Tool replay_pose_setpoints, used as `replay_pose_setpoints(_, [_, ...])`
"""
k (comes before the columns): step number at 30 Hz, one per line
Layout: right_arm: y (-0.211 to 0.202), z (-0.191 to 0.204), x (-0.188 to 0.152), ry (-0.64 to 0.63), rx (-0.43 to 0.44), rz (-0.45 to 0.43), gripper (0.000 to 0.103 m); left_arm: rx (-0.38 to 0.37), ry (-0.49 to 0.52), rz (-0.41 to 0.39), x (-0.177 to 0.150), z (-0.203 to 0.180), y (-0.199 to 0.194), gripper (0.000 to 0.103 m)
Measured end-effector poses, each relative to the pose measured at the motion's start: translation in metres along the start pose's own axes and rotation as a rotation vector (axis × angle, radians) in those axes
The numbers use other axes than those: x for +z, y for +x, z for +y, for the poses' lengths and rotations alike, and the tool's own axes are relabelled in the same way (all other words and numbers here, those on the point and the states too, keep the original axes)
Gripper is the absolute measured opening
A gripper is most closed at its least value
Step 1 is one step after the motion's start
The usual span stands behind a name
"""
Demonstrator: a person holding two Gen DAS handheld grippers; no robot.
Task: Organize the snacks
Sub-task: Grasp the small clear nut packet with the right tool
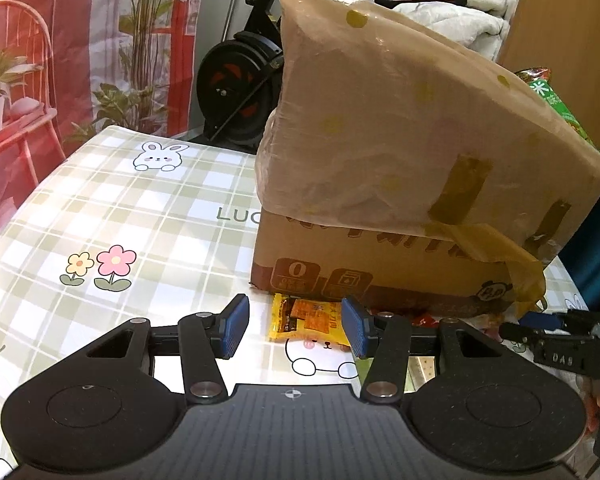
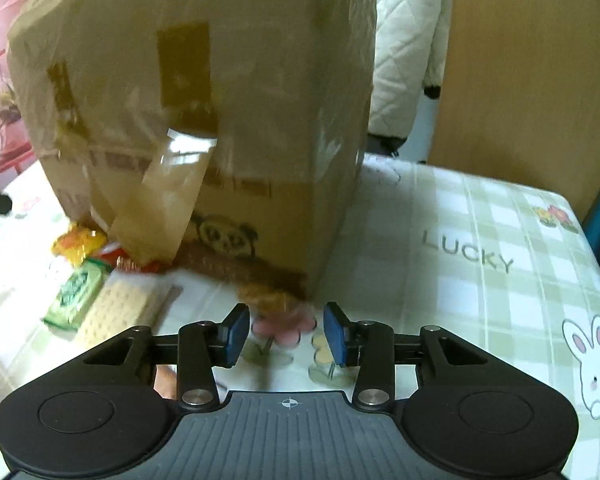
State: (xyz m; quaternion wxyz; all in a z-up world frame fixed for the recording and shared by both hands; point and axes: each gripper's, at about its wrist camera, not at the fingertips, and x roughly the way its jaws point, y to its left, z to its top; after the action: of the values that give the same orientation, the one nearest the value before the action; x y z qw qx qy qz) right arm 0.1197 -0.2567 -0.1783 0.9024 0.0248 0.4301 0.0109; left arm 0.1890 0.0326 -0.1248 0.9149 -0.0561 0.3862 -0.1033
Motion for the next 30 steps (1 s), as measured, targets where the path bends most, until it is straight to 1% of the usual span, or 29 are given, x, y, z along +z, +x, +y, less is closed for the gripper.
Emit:
replay_pose_setpoints(1, [0.002, 0.001, 0.001, -0.007, 0.003, -0.001, 0.043, 0.000, 0.002, 0.002, 0.000, -0.001, 0.001, 0.053])
replay_pose_setpoints(3, [0.009, 0.005, 0.004, -0.024, 0.004, 0.005, 0.043, 0.001, 0.003, 0.007, 0.000, -0.001, 0.002, 0.053])
replay_pose_setpoints(6, [0.018, 0.008, 0.006, -0.005, 0.017, 0.031, 0.042, -0.005, 0.009, 0.008, 0.000, -0.003, 0.002, 0.053])
replay_pose_setpoints(9, [0.019, 0.011, 0.004, 0.016, 0.035, 0.089, 0.031, -0.018, 0.015, 0.001, -0.001, -0.004, 0.001, 0.053])
replay_pose_setpoints(12, [0.011, 0.014, -0.002, 0.058, 0.097, 0.132, 0.031, -0.021, 0.012, 0.008, -0.003, -0.003, 0.003, 0.053])
replay_pose_setpoints(14, [0.003, 0.014, -0.004, 0.069, 0.125, 0.134, 0.031, -0.022, 0.005, 0.015, -0.005, -0.001, 0.005, 0.053])
replay_pose_setpoints(18, [-0.007, 0.025, 0.000, -0.037, 0.078, 0.092, 0.038, -0.032, 0.001, 0.024, -0.008, -0.001, 0.005, 0.053])
replay_pose_setpoints(19, [-0.007, 0.028, 0.001, -0.058, 0.074, 0.085, 0.038, -0.034, 0.002, 0.025, -0.009, -0.002, 0.005, 0.053])
replay_pose_setpoints(22, [0.001, 0.031, 0.008, -0.071, 0.106, 0.083, 0.038, -0.040, 0.003, 0.026, -0.010, -0.001, 0.004, 0.053])
replay_pose_setpoints(25, [0.014, 0.034, 0.006, -0.078, 0.121, 0.107, 0.037, -0.036, 0.004, 0.029, -0.010, 0.000, 0.004, 0.053])
replay_pose_setpoints(26, [0.017, 0.036, 0.004, -0.074, 0.124, 0.114, 0.036, -0.035, 0.004, 0.031, -0.011, 0.001, 0.005, 0.053])
replay_pose_setpoints(27, [0.018, 0.037, 0.002, -0.067, 0.128, 0.103, 0.032, -0.033, 0.004, 0.032, -0.011, 0.001, 0.005, 0.053])
replay_pose_setpoints(29, [0.017, 0.038, 0.001, -0.060, 0.124, 0.097, 0.021, -0.033, 0.004, 0.036, -0.012, 0.004, 0.007, 0.052])
replay_pose_setpoints(30, [0.016, 0.038, 0.000, -0.055, 0.121, 0.089, 0.018, -0.039, 0.005, 0.040, -0.012, 0.004, 0.008, 0.051])
